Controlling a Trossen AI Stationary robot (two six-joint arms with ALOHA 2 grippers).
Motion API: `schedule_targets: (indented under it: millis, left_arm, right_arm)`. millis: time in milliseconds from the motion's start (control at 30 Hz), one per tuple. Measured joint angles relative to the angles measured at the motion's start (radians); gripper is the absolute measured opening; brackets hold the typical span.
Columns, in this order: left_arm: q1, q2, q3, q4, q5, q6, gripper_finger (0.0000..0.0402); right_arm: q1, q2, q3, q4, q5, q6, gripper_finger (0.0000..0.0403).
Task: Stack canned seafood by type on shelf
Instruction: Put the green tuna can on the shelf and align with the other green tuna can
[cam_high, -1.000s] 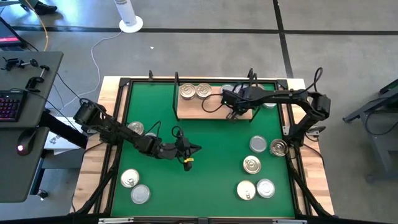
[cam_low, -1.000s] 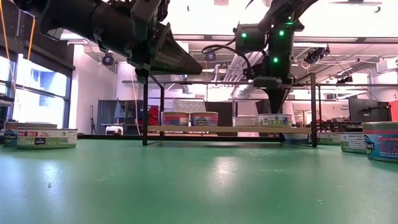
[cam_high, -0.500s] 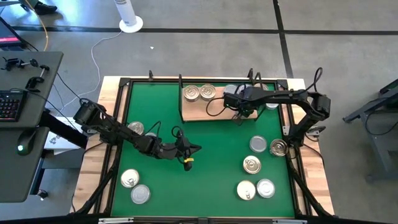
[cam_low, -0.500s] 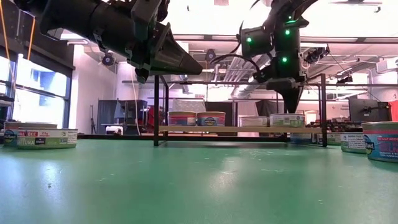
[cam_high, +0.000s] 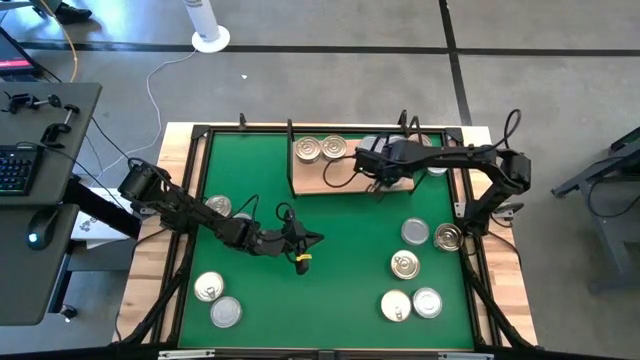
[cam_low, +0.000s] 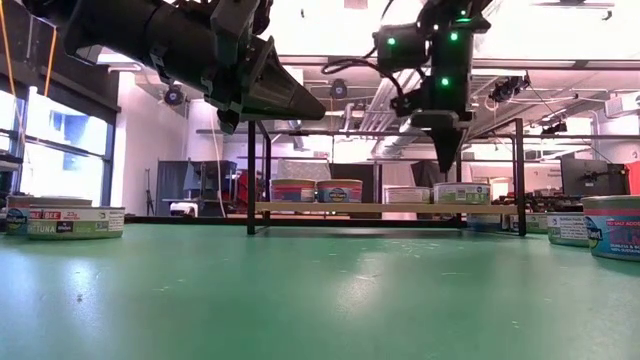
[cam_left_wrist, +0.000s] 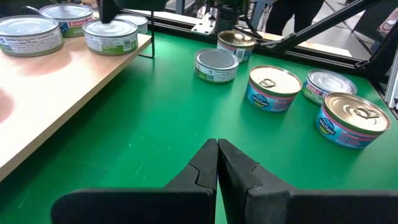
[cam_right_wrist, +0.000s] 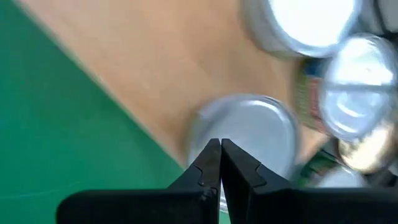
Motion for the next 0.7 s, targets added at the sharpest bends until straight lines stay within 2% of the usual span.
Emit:
schedule_targets:
  millis: [67, 167, 600, 700]
  left_arm:
    - [0.000, 0.000, 0.000, 0.000, 0.000, -0.001, 0.0000]
    - [-0.001, 0.000, 0.000, 0.000, 0.000, -0.001, 0.0000]
    - [-0.002, 0.000, 0.000, 0.000, 0.000, -0.001, 0.0000]
    - [-0.002, 0.000, 0.000, -0.001, 0.000, -0.001, 0.0000]
  right_arm:
    - [-0.002, 0.000, -0.024, 0.039, -0.046, -0.034, 0.0002]
    - [-0.009, 0.001, -0.058, 0.086, -0.058, -0.057, 0.0002]
    - [-0.037, 0.000, -0.073, 0.076, -0.039, -0.028, 0.0002]
    - [-0.024, 0.002, -0.053, 0.070, 0.008, 0.003, 0.0002]
